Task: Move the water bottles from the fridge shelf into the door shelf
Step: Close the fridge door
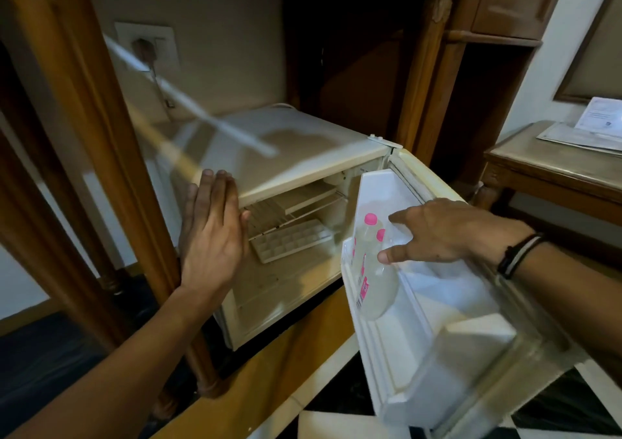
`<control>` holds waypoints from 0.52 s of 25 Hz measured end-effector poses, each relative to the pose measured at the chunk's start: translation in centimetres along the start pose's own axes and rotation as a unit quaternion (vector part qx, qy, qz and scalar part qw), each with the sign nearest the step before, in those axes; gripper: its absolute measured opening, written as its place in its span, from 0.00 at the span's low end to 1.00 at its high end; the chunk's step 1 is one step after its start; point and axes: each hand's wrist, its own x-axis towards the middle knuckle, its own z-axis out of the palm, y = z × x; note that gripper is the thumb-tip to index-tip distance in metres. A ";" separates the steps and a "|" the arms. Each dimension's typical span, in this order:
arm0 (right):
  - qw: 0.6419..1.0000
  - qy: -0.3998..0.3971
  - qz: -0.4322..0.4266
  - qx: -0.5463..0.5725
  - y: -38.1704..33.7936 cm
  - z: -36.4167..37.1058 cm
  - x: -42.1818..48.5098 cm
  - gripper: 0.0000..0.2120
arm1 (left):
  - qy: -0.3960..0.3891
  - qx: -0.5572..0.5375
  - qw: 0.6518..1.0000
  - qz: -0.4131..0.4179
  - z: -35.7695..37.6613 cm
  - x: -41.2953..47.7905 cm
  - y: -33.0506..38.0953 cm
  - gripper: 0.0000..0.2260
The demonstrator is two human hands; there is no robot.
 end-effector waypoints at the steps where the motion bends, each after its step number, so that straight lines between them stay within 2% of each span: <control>1: 0.999 -0.013 -0.025 0.024 -0.1 -1.1 -0.3 0.44 | -0.008 -0.010 1.000 -0.005 -0.2 0.1 0.0 0.27; 4: 0.992 -0.020 -0.093 0.084 -0.2 -2.9 -0.4 0.37 | -0.034 -0.035 0.999 -0.017 -1.1 0.2 0.0 0.26; 8: 0.973 -0.001 -0.175 0.148 -1.6 -1.6 0.7 0.28 | -0.093 -0.039 0.995 -0.022 -2.7 0.8 0.4 0.27; 13: 0.930 0.165 -0.264 0.193 -5.8 1.3 4.1 0.29 | -0.188 -0.067 0.979 -0.037 -5.1 2.5 0.3 0.30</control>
